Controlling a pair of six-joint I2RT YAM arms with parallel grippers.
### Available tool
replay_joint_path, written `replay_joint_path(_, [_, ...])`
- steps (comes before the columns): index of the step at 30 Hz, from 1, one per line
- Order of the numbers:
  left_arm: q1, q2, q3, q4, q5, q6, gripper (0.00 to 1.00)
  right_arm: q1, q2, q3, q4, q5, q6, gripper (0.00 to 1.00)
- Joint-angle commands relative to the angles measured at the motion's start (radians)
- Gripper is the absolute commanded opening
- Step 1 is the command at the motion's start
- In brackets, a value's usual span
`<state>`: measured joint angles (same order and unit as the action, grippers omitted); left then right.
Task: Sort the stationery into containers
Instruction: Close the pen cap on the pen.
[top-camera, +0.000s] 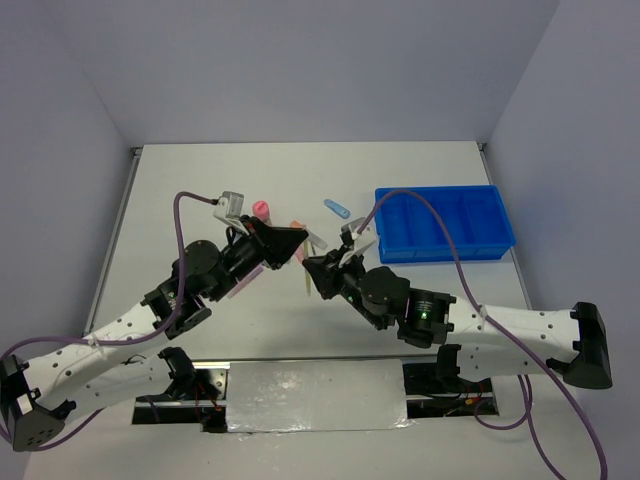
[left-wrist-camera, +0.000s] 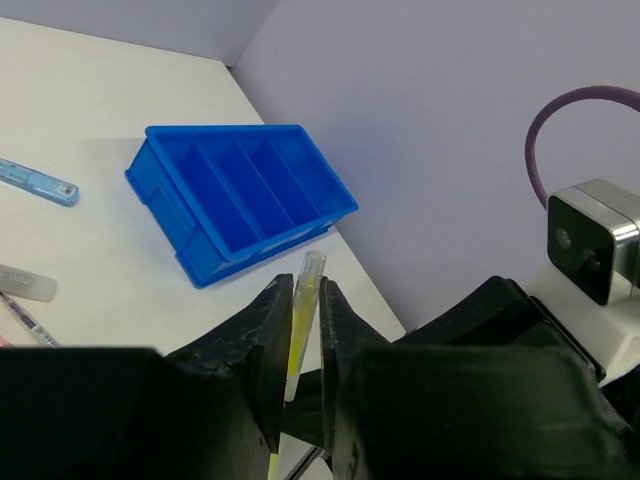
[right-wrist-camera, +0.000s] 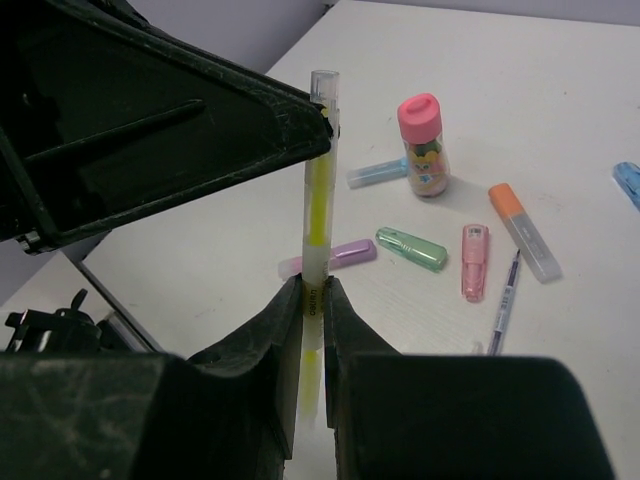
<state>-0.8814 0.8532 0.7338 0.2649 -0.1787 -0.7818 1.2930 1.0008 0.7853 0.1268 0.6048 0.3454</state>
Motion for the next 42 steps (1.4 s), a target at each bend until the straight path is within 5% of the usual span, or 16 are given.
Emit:
replay_joint_path(1, [-0.019,0.012,0.018,-0.023,0.116,0.021,0.29,-0.003,-0.033,0.040,0.128,-0.010,-0.028,0.00])
replay_joint_path(4, [-0.019,0.017,0.016,-0.015,0.123,0.026,0.43,-0.004,-0.041,0.042,0.126,-0.019,-0.034,0.00])
replay_joint_path(8, [-0.018,0.018,0.013,-0.006,0.136,0.033,0.44,-0.004,-0.054,0.032,0.125,-0.033,-0.039,0.00])
replay_joint_path(13, [-0.018,0.017,0.016,-0.004,0.145,0.041,0.11,-0.003,-0.070,0.031,0.109,-0.034,-0.040,0.00])
replay_joint_path(16, [-0.018,0.014,0.015,0.017,0.171,0.067,0.00,-0.004,-0.070,0.026,0.112,-0.072,-0.062,0.01])
replay_joint_path(20, [-0.019,-0.005,-0.005,0.120,0.328,0.128,0.00,-0.020,-0.067,0.012,0.090,-0.195,-0.094,0.27])
replay_joint_path(24, [-0.018,-0.032,-0.024,0.198,0.449,0.180,0.00,-0.044,-0.073,0.002,0.054,-0.287,-0.075,0.32])
replay_joint_path(27, [-0.018,-0.043,-0.019,0.203,0.478,0.199,0.00,-0.055,-0.088,-0.012,0.045,-0.324,-0.069,0.32])
replay_joint_path(30, [-0.019,-0.028,0.001,0.185,0.498,0.216,0.00,-0.055,-0.113,-0.024,0.050,-0.324,-0.069,0.15])
replay_joint_path(35, [-0.018,-0.011,0.010,0.157,0.510,0.240,0.00,-0.055,-0.140,-0.032,0.057,-0.364,-0.078,0.18])
replay_joint_path(38, [-0.019,-0.003,0.009,0.152,0.515,0.253,0.00,-0.055,-0.148,-0.031,0.054,-0.358,-0.074,0.00])
replay_joint_path(40, [-0.019,-0.003,0.013,0.146,0.506,0.253,0.17,-0.055,-0.146,-0.038,0.059,-0.359,-0.074,0.00])
replay_joint_path(41, [-0.019,-0.005,0.018,0.139,0.492,0.251,0.42,-0.055,-0.145,-0.043,0.062,-0.355,-0.071,0.00])
replay_joint_path(42, [-0.019,-0.006,0.024,0.114,0.457,0.248,0.55,-0.055,-0.146,-0.049,0.062,-0.349,-0.066,0.00])
